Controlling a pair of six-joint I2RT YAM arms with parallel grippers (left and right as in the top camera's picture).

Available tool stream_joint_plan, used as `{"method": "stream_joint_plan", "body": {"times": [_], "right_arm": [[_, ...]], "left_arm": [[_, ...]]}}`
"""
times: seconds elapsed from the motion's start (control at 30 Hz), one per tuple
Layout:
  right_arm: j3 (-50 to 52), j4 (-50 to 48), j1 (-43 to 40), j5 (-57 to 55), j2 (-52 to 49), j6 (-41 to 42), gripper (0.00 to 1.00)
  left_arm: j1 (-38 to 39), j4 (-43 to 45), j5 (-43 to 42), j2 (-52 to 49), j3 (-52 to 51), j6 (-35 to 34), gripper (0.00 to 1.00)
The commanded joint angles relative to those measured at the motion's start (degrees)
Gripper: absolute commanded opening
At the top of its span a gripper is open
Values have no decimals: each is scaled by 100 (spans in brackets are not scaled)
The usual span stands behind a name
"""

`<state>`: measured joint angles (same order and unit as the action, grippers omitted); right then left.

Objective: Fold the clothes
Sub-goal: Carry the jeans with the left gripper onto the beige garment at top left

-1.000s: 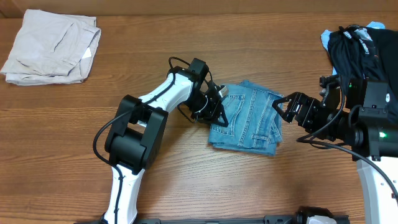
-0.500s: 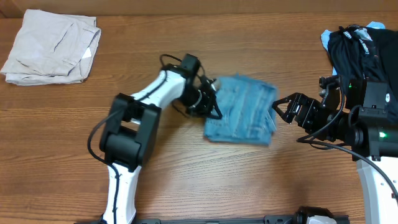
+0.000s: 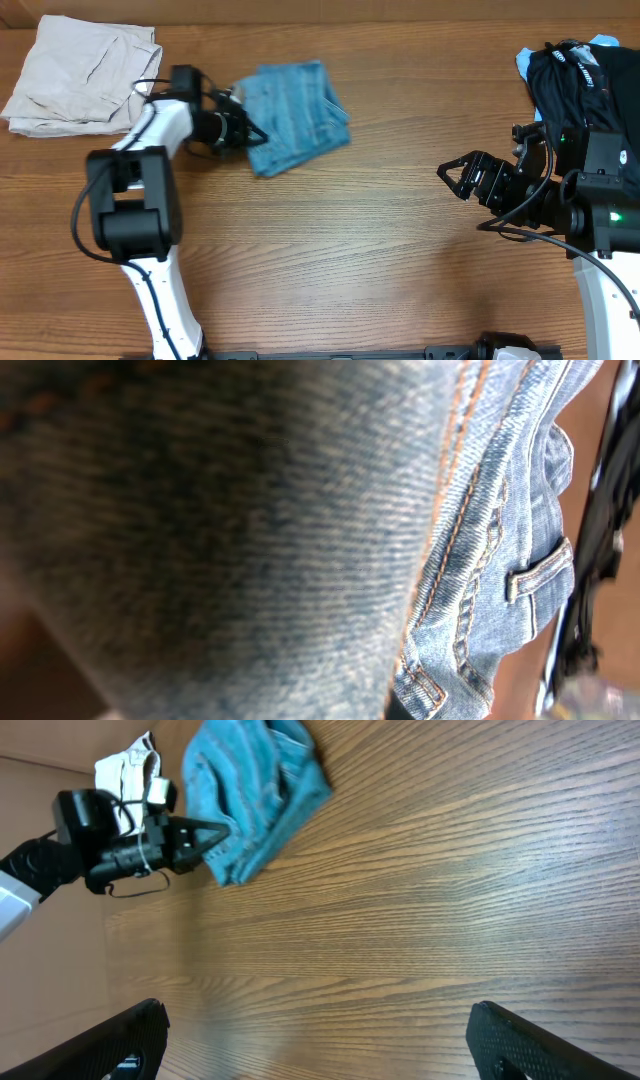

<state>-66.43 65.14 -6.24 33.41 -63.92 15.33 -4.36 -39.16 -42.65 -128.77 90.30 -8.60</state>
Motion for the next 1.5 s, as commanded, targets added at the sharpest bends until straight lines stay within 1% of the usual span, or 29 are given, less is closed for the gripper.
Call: {"method": "stream_joint_plan", "body": {"times": [0.0,0.17,0.23,0.37,0.47,0.8,1.0,1.1,1.23,1.33,1.47], "right_arm": [[-76,-35,17,-42,15,-57,100],[-76,-33,17,-39,15,-57,100],[-76,-48,17,-39,15,-57,100],[-76,-146,17,-39,15,-74,100],[-76,-225,17,-39,15,-74,100],[-76,-173,17,-39,15,-72,100],[-76,-157,17,-39,15,-72,100],[-76,-151,17,-39,15,-72,100],[-76,-151,17,-37,15,-72,100],[-76,-133,17,-37,15,-70,100],[-76,-92,17,-39,15,-72,100]], "left_arm": [[-470,376,562,-79,-17,96,10],[-861,776,577,-79,-13,525,12],[-1012,1010,573,-79,-11,520,11],[-1220,1309,560,-79,109,557,4],[-1287,1335,592,-79,363,743,4],[-1305,1281,1386,-79,1399,737,4],[-1419,1189,1978,-79,1956,734,7],[-1523,1182,2081,-79,2098,723,10],[-1698,1261,2225,-79,2146,332,9],[-1864,1292,2448,-79,2146,-131,5],[-2094,1373,2527,-79,2146,-612,6]]}}
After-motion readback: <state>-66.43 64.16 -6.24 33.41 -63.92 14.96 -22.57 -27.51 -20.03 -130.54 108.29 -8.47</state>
